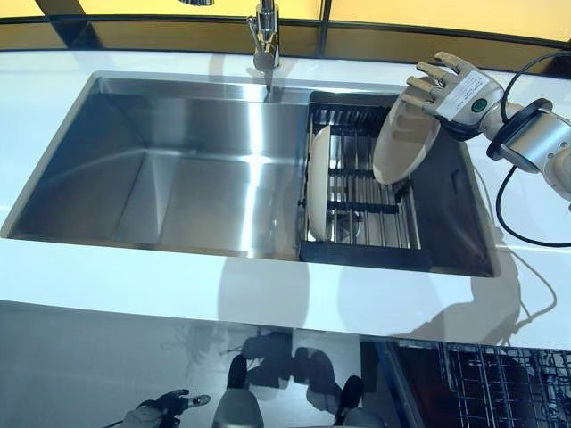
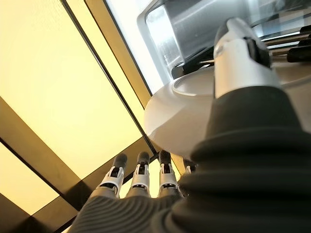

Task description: Take plates into dishwasher

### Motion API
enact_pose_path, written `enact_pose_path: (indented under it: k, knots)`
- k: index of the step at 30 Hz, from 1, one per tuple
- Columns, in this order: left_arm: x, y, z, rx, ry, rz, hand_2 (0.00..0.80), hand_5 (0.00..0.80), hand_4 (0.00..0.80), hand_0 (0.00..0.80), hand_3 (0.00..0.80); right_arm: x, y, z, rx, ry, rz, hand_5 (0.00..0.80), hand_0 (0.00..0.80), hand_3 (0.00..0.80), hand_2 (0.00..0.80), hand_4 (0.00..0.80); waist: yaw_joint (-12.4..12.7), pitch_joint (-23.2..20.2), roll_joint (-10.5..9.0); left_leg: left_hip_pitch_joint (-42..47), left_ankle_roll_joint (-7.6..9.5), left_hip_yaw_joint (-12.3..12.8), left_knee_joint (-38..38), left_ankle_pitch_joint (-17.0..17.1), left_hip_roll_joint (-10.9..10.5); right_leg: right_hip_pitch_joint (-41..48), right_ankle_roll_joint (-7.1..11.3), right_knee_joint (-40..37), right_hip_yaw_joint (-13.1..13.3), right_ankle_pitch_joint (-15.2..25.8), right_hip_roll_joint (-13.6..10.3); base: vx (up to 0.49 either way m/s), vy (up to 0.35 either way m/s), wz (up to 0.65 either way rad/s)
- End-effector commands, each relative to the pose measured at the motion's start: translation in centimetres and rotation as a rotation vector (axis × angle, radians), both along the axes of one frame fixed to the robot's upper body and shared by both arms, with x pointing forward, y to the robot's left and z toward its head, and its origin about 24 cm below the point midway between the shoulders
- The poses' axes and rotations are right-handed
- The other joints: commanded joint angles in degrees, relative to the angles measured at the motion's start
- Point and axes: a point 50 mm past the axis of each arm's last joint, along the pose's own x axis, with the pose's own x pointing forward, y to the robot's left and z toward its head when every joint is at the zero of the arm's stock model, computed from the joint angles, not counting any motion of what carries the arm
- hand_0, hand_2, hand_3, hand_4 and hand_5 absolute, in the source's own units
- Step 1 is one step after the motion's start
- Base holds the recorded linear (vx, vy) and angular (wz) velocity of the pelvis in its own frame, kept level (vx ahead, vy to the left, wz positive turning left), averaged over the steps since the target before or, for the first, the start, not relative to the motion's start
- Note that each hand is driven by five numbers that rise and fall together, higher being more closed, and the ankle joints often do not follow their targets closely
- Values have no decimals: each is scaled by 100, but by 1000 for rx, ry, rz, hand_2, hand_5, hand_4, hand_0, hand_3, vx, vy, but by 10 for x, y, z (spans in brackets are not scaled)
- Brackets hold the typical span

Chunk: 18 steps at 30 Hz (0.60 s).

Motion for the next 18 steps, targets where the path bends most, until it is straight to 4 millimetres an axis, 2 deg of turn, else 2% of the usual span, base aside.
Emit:
enact_pose_path:
  k: [1, 7, 11, 18]
  knots:
    - [6, 12, 5, 44, 10, -39, 0, 0, 0, 0, 0, -4, 2, 22, -14, -91, -3, 0, 0, 0, 0, 0, 50, -54, -114, -230, 355, 50, -72, 236, -194, 82, 179, 41, 297, -25, -272, 0, 0, 0]
    - [8, 11, 5, 41, 6, -38, 0, 0, 0, 0, 0, -2, 6, 19, -20, -84, 4, 0, 0, 0, 0, 0, 40, -30, -109, -225, 356, 57, -72, 241, -192, 72, 177, 49, 304, -19, -273, 0, 0, 0]
    - [6, -5, -3, 60, -5, -36, 0, 0, 0, 0, 0, 1, 9, 5, -4, -81, 0, 0, 0, 0, 0, 0, 47, 3, -220, -265, 366, 49, -72, 208, -161, 37, 145, 55, 311, -59, -229, -8, -65, 0]
    - [6, -5, -2, 51, -27, -44, 0, 0, 0, 0, 0, 1, 12, 11, -20, -43, -59, 0, 0, 0, 0, 0, 86, 123, -155, -313, 390, -17, -72, 244, -205, 1, 143, 77, 287, -23, -241, -20, -3, 0]
